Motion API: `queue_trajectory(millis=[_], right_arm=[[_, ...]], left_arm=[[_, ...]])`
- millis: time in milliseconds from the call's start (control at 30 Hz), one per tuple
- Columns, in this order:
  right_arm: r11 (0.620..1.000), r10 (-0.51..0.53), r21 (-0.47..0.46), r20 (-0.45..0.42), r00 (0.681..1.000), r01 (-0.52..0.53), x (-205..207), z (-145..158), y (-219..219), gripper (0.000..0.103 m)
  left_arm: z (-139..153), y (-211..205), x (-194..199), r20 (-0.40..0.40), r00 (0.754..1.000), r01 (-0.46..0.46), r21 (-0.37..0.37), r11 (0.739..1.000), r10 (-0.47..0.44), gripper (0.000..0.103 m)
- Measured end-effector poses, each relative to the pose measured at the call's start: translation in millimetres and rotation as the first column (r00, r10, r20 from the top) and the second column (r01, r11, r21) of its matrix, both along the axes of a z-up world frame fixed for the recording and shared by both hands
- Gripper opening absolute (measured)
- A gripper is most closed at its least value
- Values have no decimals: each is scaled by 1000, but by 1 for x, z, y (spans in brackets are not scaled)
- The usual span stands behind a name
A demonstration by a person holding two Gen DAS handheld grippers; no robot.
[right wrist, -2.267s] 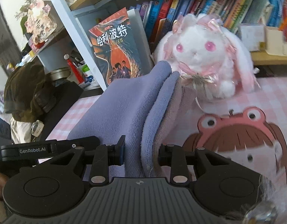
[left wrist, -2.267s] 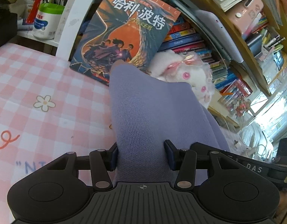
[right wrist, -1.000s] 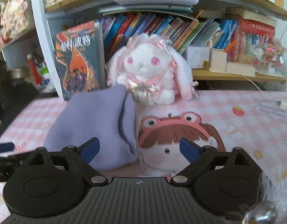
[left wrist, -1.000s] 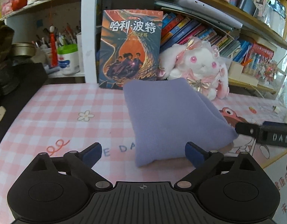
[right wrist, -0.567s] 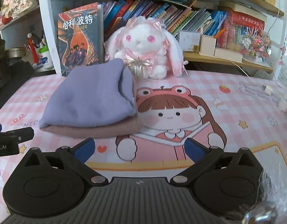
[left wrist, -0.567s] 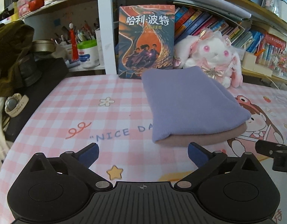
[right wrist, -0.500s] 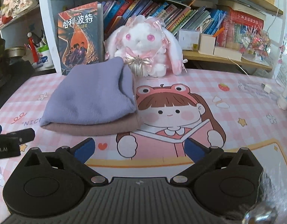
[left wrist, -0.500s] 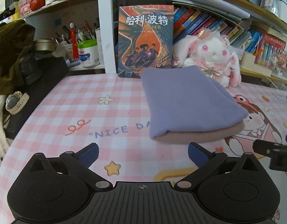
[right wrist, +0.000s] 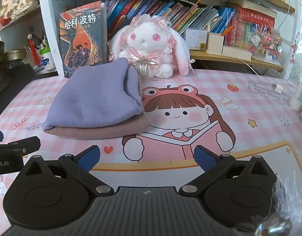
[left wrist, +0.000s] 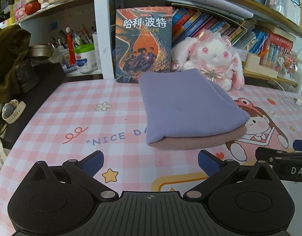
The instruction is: Fold clothes
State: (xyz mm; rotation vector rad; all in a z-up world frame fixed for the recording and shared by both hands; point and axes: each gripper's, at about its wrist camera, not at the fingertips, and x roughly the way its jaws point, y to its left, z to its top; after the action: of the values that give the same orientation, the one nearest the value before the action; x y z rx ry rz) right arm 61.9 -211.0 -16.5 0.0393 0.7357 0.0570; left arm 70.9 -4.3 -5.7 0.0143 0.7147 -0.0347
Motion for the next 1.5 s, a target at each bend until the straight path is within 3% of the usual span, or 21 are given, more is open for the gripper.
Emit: queue_trajectory(millis=[1500], right_arm=[[1000, -4, -11, -43, 999, 4, -10, -4, 7, 103]], left_arm=[[0, 2, -13, -28, 999, 21, -17, 1000, -21, 103]])
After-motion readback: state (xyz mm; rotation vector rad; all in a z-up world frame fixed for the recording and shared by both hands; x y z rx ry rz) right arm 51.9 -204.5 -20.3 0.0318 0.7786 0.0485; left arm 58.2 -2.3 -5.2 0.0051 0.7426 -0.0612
